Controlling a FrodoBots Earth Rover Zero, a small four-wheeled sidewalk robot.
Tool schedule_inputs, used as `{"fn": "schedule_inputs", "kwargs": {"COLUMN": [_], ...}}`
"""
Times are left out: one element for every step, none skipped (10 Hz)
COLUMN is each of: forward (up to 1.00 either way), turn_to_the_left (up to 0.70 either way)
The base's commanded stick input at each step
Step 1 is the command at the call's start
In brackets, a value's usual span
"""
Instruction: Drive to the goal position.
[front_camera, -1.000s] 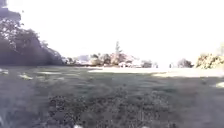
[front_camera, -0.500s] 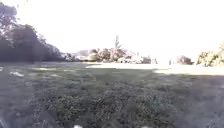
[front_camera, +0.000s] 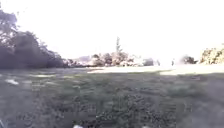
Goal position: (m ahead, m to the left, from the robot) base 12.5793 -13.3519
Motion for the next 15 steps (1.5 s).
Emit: {"fn": "schedule_inputs", "kwargs": {"forward": [1.00,1.00,1.00,1.00,1.00,1.00,1.00,1.00,1.00,1.00,1.00,1.00,1.00,1.00,1.00], "turn_to_the_left": [0.01,0.04,0.05,0.07,0.05,0.04,0.40,0.40,0.40,0.40,0.15,0.08,0.04,0.03,0.03]}}
